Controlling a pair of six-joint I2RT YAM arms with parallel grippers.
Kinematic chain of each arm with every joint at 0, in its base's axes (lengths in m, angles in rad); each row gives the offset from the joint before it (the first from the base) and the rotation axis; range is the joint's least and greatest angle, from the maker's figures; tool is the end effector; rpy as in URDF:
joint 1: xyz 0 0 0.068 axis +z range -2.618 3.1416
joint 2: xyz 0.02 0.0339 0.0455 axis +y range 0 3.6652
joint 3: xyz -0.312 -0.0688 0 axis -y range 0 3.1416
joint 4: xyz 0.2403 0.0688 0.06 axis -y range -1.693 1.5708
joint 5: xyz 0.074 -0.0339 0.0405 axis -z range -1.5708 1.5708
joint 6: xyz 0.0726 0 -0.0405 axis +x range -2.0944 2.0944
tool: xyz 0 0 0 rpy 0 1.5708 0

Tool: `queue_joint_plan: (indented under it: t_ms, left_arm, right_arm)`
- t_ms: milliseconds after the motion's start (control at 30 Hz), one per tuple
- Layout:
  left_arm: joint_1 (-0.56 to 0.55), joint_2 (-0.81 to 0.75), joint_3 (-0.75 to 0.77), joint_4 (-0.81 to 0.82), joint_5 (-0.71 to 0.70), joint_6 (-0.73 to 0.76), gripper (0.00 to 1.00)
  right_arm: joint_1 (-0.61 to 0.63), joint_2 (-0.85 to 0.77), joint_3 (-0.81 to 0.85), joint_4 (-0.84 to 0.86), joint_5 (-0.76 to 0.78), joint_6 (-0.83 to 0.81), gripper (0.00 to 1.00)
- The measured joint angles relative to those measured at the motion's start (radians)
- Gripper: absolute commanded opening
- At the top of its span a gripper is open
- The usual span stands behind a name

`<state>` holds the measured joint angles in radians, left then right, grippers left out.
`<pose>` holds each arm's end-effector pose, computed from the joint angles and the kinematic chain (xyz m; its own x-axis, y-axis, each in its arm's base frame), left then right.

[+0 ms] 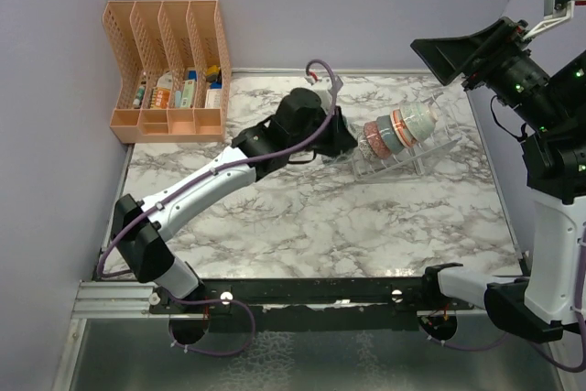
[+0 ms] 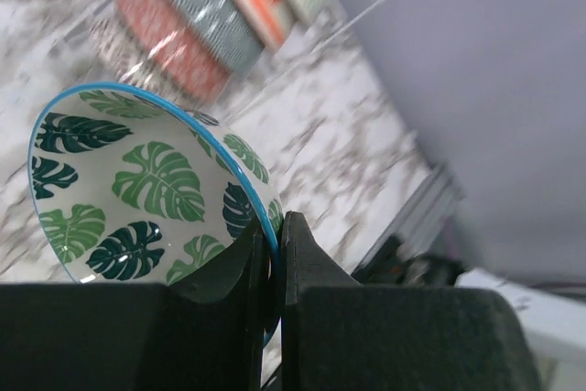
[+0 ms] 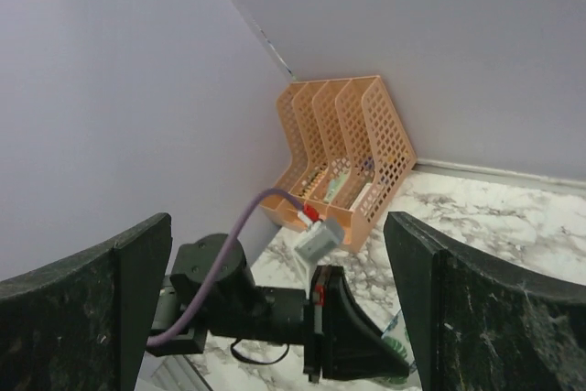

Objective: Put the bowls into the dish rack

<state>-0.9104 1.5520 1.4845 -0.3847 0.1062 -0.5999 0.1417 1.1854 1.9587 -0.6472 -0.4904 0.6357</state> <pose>0.2328 -0.3123 0.4052 -0.6976 -0.0170 -0.7163 0.5451 0.6361 -0.5460 0.1632 0.0578 0.6308 -0.2484 0.4936 -0.8334 -0.5464 0.6391 0.5414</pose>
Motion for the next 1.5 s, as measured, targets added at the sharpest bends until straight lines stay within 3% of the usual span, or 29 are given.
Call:
queue_joint_plan:
  t_ms: [133, 367, 700, 1000, 1500]
  left_arm:
    - [0.077, -0.003, -0.002, 0.238, 0.108, -0.182, 0.00]
    - [0.091, 0.122, 0.011, 0.708, 0.243, -0.544, 0.00]
    - [0.104, 0.455, 0.195, 1.099, 0.216, -0.964, 0.00]
    - [0.096, 0.701, 0.484, 1.178, 0.140, -1.144, 0.00]
    - [0.073, 0.896, 0.624, 1.167, 0.101, -1.257, 0.00]
  right_arm:
    - [0.000, -0.001, 0.018, 0.041, -0.001, 0.031, 1.00]
    - [0.000, 0.024, 0.052, 0.068, -0.014, 0.053, 1.00]
    - [0.000, 0.023, 0.054, 0.072, -0.053, 0.058, 1.00]
    - [0.000, 0.023, 0.054, 0.071, -0.109, 0.050, 1.00]
    - [0.000, 0.014, 0.045, 0.049, -0.129, 0.005, 1.00]
